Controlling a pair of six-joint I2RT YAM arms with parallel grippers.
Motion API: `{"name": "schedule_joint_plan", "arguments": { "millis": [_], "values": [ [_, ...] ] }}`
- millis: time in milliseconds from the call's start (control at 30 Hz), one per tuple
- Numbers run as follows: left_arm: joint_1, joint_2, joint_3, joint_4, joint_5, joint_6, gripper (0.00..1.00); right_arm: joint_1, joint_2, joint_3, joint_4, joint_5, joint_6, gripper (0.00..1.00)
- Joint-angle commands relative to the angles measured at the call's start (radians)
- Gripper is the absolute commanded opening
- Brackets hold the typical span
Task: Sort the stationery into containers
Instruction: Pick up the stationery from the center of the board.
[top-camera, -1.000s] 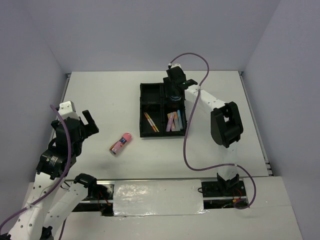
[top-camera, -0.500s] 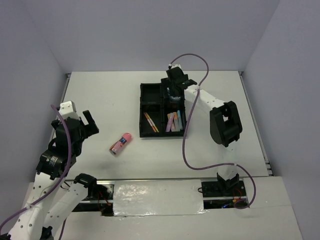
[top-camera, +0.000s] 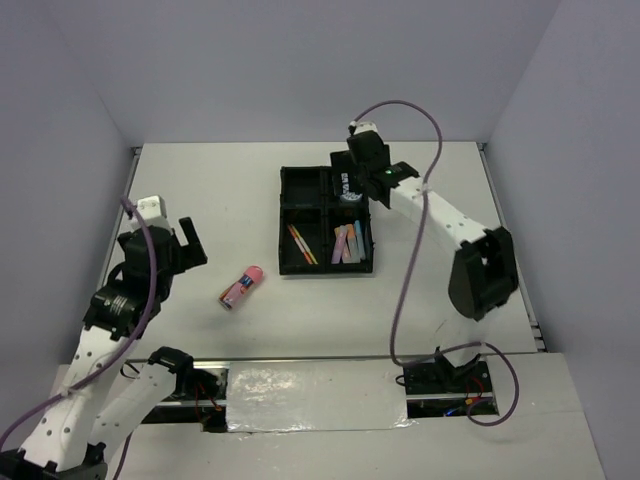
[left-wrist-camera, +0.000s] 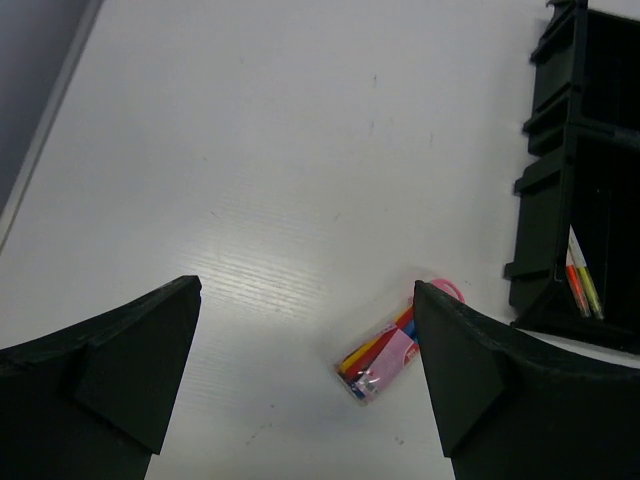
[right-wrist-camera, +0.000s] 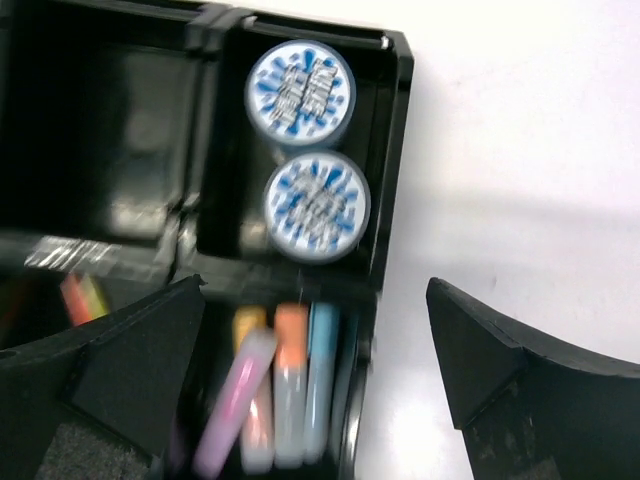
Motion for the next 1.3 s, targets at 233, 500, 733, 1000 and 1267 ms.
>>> {"name": "schedule_joint_plan", "arguments": {
  "millis": [233, 500, 733, 1000, 1267],
  "values": [
    [-0.023, 0.431, 0.062, -0.017, 0.464, -0.017, 0.99, 0.113, -0.458, -0.295, -0.003, -0.237, 0.006, 1.00],
    [-0.128, 0.661, 0.051, -0.024, 0.390, -0.043, 0.99, 0.175, -0.597, -0.427, -0.025, -0.211, 0.021, 1.00],
    [-0.131, 0.810, 0.031, 0.018, 0.364, -0.072, 0.97, 0.183, -0.967, -0.573, 0.023, -0.213, 0.095, 1.00],
    [-0.151, 0.877, 0.000, 0.062, 0.332, -0.152, 0.89, 0.183, -1.125, -0.574, -0.029, -0.201, 0.067, 1.00],
    [-0.189, 0.944, -0.081, 0.114, 0.277, -0.241, 0.34, 0.184, -1.147, -0.579, -0.048, -0.194, 0.040, 1.00]
  ]
}}
